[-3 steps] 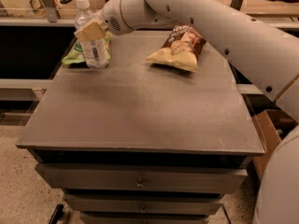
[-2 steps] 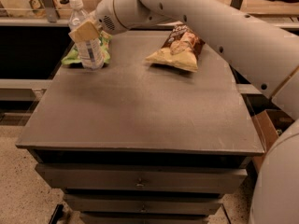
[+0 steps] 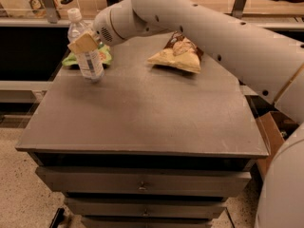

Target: Move blue plastic bottle near green rice chip bag

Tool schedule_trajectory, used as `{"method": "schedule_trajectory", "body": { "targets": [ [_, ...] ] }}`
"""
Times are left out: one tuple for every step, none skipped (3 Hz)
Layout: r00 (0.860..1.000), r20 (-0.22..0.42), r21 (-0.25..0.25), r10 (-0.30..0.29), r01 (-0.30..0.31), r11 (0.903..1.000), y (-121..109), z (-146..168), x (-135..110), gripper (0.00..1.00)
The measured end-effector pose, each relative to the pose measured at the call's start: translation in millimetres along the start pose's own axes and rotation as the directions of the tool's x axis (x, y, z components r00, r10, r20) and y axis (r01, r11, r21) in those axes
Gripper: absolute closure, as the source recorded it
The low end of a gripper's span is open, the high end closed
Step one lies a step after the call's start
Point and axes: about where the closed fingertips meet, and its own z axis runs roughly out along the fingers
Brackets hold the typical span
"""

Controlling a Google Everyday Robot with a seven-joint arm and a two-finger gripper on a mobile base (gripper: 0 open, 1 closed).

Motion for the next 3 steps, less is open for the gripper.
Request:
{"method": "schedule_trajectory", "body": {
  "targets": [
    [1.0, 0.0, 0.025, 0.012, -0.012, 0.9996, -0.2, 6.2, 13.3, 1.0],
    [1.0, 0.0, 0.044, 0.022, -0.022, 0.9988, -0.7, 9.7, 21.3, 1.0],
    [1.0, 0.0, 0.044, 0.022, -0.022, 0.9988, -0.7, 9.7, 21.2, 1.0]
  ]
}}
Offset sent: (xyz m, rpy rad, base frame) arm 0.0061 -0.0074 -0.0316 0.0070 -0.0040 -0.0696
